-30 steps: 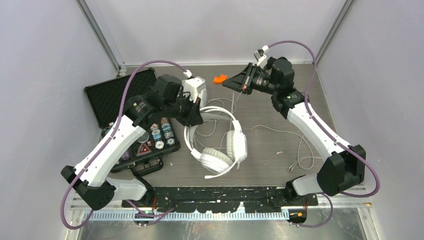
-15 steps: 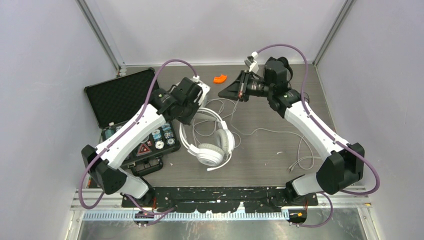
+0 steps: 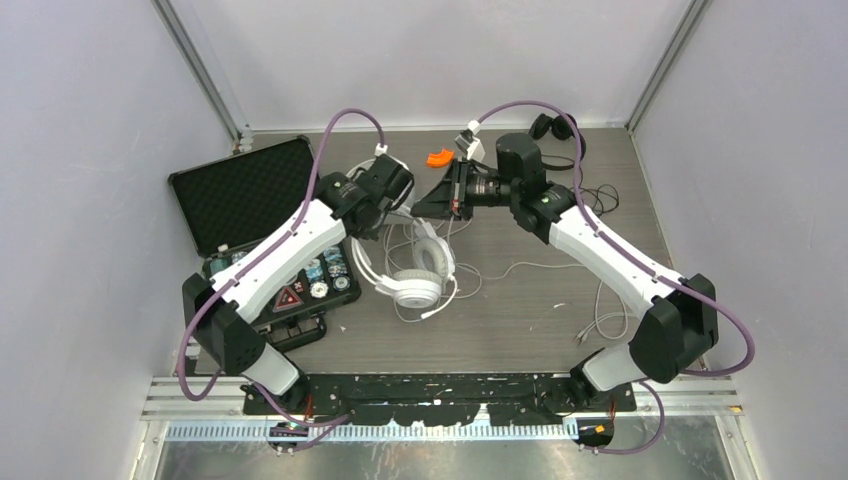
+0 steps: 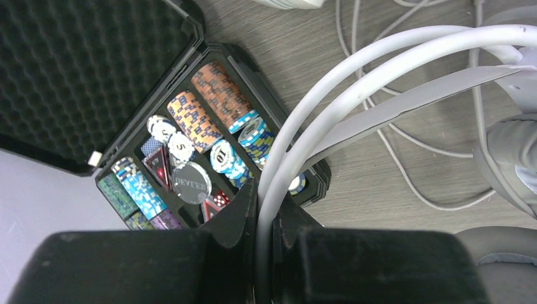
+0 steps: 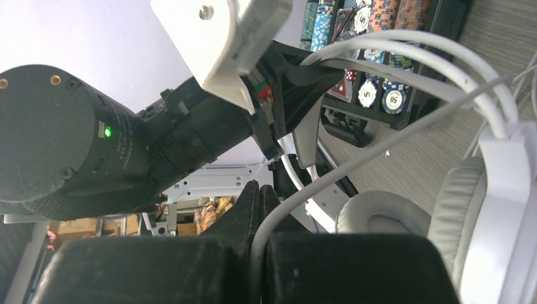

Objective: Wrap the headphones
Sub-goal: Wrap the headphones cable around the headphones.

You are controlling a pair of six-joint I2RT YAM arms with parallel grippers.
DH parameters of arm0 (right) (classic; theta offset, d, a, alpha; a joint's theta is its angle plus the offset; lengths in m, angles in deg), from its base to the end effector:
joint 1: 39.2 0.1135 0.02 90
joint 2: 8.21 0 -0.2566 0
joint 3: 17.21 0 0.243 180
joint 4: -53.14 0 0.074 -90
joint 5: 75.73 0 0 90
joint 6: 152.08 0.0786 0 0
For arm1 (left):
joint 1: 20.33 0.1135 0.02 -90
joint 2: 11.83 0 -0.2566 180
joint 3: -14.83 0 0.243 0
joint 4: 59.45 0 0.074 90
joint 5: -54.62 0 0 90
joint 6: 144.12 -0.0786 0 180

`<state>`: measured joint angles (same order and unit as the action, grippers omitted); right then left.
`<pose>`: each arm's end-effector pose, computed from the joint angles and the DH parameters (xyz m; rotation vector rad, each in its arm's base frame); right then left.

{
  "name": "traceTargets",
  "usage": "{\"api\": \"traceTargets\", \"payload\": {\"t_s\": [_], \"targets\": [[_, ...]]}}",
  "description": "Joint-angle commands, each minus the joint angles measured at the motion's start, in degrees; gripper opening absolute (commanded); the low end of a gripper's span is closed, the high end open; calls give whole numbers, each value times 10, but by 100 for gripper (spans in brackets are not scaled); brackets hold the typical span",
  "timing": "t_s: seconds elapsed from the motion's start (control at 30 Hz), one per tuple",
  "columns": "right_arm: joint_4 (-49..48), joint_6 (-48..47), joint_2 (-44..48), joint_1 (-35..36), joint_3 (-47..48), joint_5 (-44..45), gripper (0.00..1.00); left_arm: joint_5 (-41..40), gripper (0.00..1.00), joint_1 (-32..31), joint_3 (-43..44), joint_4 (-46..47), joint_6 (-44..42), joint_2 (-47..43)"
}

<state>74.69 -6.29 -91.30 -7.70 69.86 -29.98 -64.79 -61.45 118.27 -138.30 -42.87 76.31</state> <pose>0.2747 0.2327 0.3458 -0.1698 2.1894 1.6830 0.2586 -0.1745 0.3065 0.4933 2.4455 0.3282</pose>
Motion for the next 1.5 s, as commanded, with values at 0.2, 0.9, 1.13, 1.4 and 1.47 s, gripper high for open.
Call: {"api": "traceTargets", "payload": {"t_s": [0.2,0.9,1.13,1.4,1.47], "targets": [[-70,42,-10,31,49,9,3,-58,0,60,5,88,99,-34],[-51,21,-36,82,90,69,3,-71,0,114,10,145,138,-26],[-32,-5,-56,119,94,114,7,-10,0,137,12,160,212,-32],[59,-132,-27,165,103,232,7,51,0,157,-16,222,292,-60],[59,-168,-16,177,90,270,7,65,0,161,-21,235,316,-70]]}}
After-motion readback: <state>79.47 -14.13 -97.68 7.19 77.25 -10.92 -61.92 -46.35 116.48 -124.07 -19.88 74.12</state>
